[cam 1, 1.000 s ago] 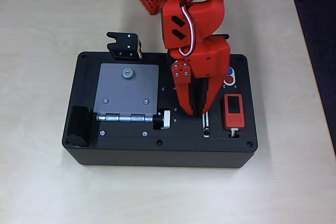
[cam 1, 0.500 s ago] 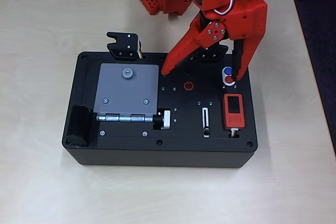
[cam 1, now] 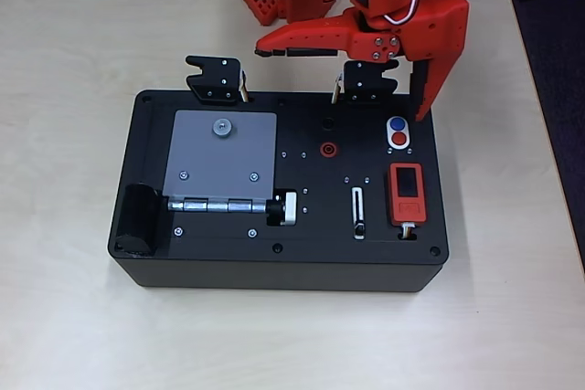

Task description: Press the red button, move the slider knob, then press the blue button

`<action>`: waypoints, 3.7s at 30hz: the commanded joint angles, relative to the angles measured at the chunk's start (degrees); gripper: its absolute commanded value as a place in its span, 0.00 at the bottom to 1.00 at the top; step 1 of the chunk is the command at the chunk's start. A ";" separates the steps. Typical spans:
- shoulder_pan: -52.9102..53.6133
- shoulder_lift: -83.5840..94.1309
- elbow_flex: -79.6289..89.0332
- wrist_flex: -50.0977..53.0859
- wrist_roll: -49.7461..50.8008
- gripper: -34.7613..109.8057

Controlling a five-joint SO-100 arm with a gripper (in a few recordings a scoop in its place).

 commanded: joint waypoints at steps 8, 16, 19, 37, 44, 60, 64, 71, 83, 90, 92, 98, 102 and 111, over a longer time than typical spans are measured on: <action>-1.32 4.48 3.08 -1.23 2.37 0.95; -1.23 7.21 7.38 -3.08 2.29 0.95; -1.23 7.65 7.91 -3.25 2.29 0.95; -1.49 10.46 14.68 -8.09 2.81 0.94; -1.41 11.34 16.70 -9.40 2.72 0.94; -0.35 13.10 20.74 -12.92 1.67 0.94; -0.09 13.45 21.53 -13.62 1.58 0.94; 0.09 13.71 22.68 -14.59 1.41 0.94; -0.35 14.24 24.79 -16.70 1.85 0.93; -0.70 14.33 26.54 -18.90 1.93 0.94; -0.88 14.41 27.07 -19.51 2.02 0.94; -0.97 14.59 28.30 -20.74 1.93 0.94; -0.88 15.12 28.04 -20.57 1.14 0.94; 1.05 14.50 12.74 -11.34 -5.19 0.92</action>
